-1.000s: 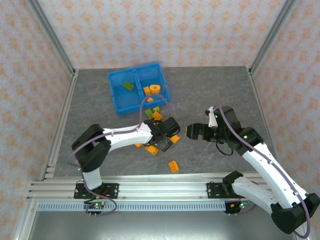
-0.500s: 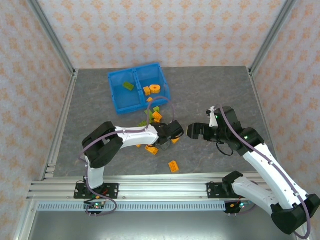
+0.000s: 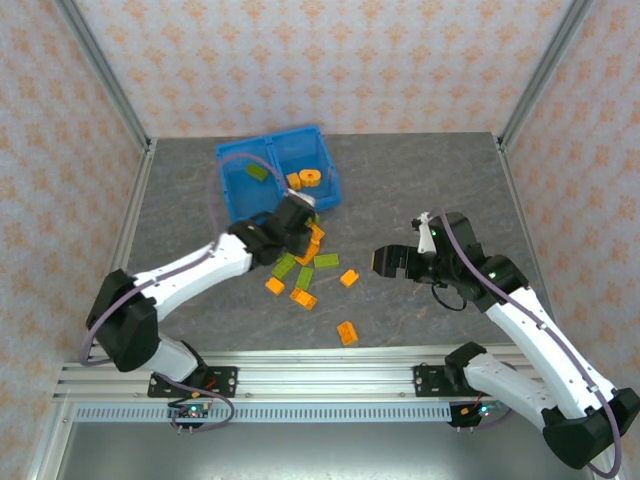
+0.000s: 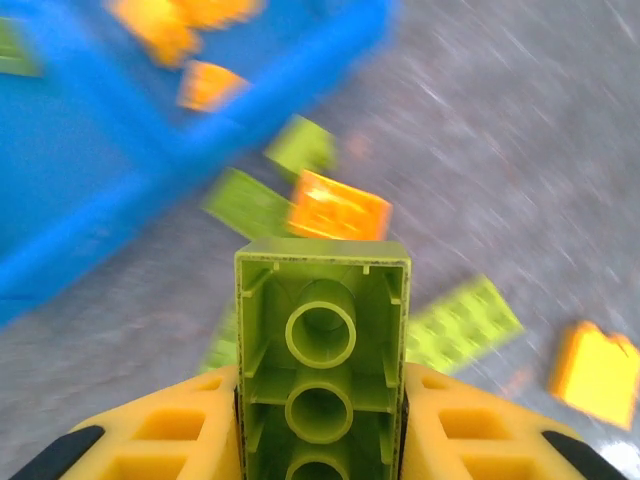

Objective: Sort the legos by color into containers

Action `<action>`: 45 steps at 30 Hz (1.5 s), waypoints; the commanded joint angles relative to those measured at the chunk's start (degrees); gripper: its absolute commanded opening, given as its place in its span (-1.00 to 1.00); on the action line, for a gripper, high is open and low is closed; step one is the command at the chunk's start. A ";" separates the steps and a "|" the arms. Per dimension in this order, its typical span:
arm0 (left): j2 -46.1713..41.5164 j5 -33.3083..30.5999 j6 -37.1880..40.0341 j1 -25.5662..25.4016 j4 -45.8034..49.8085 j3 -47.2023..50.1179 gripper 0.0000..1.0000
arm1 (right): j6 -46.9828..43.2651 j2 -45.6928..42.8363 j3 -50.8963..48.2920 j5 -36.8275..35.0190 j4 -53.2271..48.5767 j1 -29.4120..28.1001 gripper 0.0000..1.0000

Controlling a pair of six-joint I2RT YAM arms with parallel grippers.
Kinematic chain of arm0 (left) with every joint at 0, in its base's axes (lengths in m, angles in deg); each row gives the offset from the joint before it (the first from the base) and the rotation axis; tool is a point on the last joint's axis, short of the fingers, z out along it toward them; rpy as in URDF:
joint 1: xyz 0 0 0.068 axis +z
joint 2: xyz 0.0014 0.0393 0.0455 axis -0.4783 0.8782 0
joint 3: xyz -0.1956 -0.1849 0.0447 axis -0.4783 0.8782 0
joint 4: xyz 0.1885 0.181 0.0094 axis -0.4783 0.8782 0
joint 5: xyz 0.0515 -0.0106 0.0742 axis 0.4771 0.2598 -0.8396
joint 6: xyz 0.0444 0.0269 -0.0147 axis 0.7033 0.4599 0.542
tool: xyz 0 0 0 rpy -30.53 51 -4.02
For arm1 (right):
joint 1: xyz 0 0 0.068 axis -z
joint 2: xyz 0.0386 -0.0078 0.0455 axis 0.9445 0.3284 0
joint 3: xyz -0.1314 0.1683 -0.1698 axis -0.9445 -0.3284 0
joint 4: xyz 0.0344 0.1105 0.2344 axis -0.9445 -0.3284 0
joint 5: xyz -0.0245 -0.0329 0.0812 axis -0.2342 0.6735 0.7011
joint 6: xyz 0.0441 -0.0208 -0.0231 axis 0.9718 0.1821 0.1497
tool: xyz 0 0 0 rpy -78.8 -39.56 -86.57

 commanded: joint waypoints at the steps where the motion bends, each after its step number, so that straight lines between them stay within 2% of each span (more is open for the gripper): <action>1: 0.17 -3.22 -6.01 7.91 2.61 -3.50 -0.34 | 1.13 -0.47 -0.78 0.75 2.36 0.26 0.99; 5: 7.03 -3.84 -10.77 15.88 3.95 -10.18 -0.35 | 1.46 -0.56 -0.81 1.11 2.63 0.24 0.99; 9: 16.41 -1.93 -13.22 20.49 3.04 -17.65 -0.35 | 1.59 -0.97 -0.57 0.99 1.79 0.22 0.99; 11: 22.46 -4.15 -13.54 21.68 3.68 -22.18 -0.35 | 1.83 -1.51 -0.54 0.70 1.40 0.28 0.99; 14: 29.70 -2.18 -14.72 23.32 4.31 -27.81 -0.29 | 2.13 -2.31 -0.54 0.37 0.81 0.23 0.99; 19: 34.72 -0.58 -14.91 23.51 5.64 -33.68 -0.07 | 2.34 -2.43 -0.80 -0.28 0.78 0.28 0.99; 22: 34.08 0.83 -15.04 23.48 6.23 -34.35 0.07 | 2.31 -2.08 -0.81 -0.59 1.41 0.21 0.99; 27: 26.62 4.17 -15.18 23.38 4.93 -29.77 0.12 | 1.80 0.08 -0.88 -1.79 2.15 0.26 0.99; 30: 16.45 7.78 -15.52 22.41 3.45 -24.06 0.12 | 1.19 3.20 -0.92 -2.04 2.48 0.13 0.95; 33: 4.85 8.45 -12.17 18.67 3.55 -18.43 0.13 | 0.92 7.17 -0.40 -1.02 3.84 -1.65 0.90; 35: -2.25 9.45 -6.61 14.84 4.51 -15.40 0.13 | -0.11 9.75 -0.06 -0.14 4.79 -4.65 0.90; 38: -12.35 17.67 3.55 10.10 6.35 -10.60 0.26 | -1.29 14.64 -0.64 1.28 4.58 -8.76 0.90; 42: -23.40 27.68 16.86 6.04 11.55 -5.08 0.67 | 0.55 21.36 -4.00 3.50 4.58 -14.92 0.92; 44: -27.17 33.85 25.76 5.69 15.74 -1.76 0.90 | 2.28 22.98 -5.53 2.41 4.89 -18.36 0.95; 45: -29.18 37.95 32.65 5.55 18.59 0.48 0.99 | 3.05 23.49 -6.17 2.02 5.05 -19.91 0.98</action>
